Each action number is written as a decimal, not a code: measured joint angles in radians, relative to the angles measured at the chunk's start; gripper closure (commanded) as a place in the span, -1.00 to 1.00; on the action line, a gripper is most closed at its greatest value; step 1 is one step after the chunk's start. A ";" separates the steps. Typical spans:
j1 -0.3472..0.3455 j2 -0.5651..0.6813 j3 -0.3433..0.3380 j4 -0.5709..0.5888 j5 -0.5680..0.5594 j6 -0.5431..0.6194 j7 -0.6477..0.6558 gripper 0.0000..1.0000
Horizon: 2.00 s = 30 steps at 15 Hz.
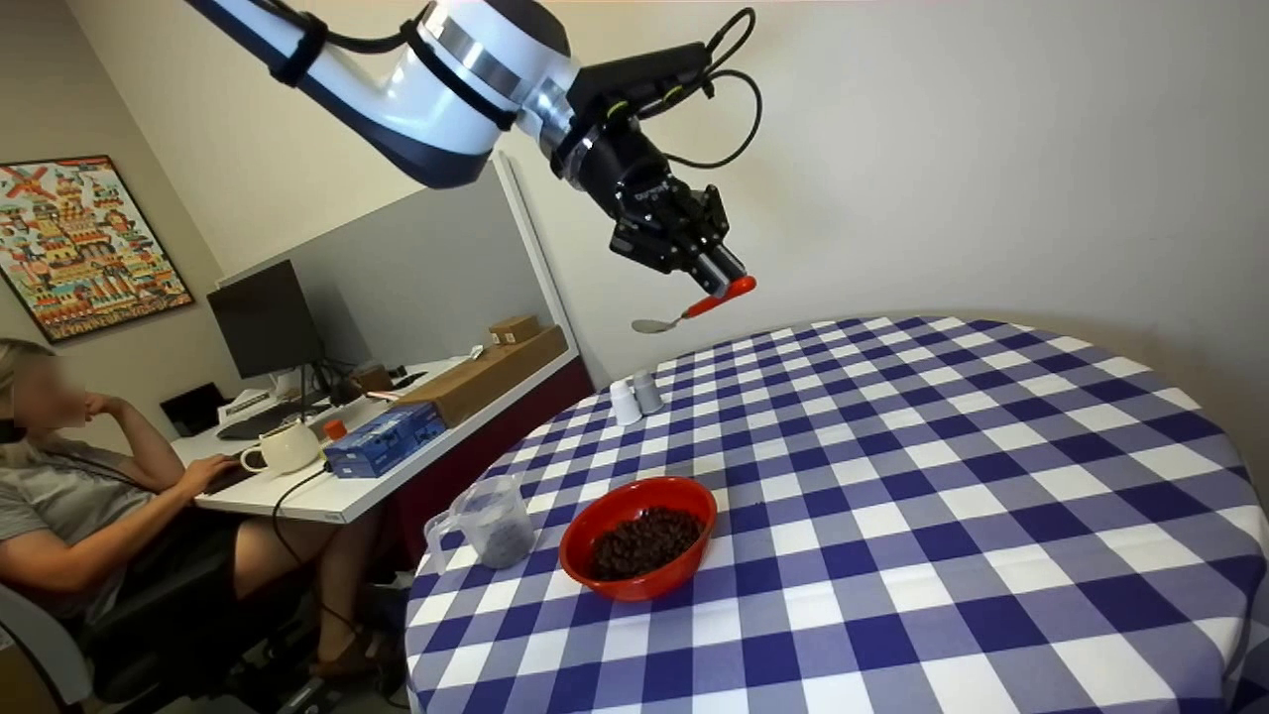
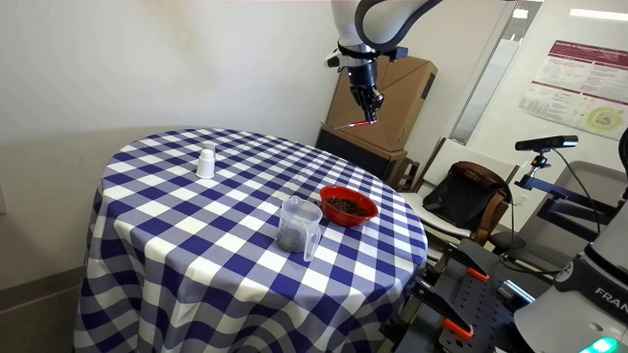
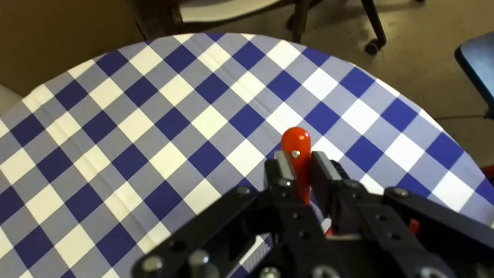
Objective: Put the spoon in the red bowl then take it out of the bowl and set it down on the table
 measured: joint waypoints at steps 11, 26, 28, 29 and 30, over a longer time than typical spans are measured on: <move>0.035 -0.090 0.006 -0.274 -0.577 0.233 0.395 0.91; 0.040 -0.210 0.019 -0.427 -0.711 0.225 0.520 0.91; 0.040 -0.213 0.019 -0.447 -0.765 0.225 0.548 0.91; 0.040 -0.213 0.019 -0.457 -0.788 0.225 0.562 0.91; 0.041 -0.211 0.019 -0.468 -0.806 0.224 0.571 0.91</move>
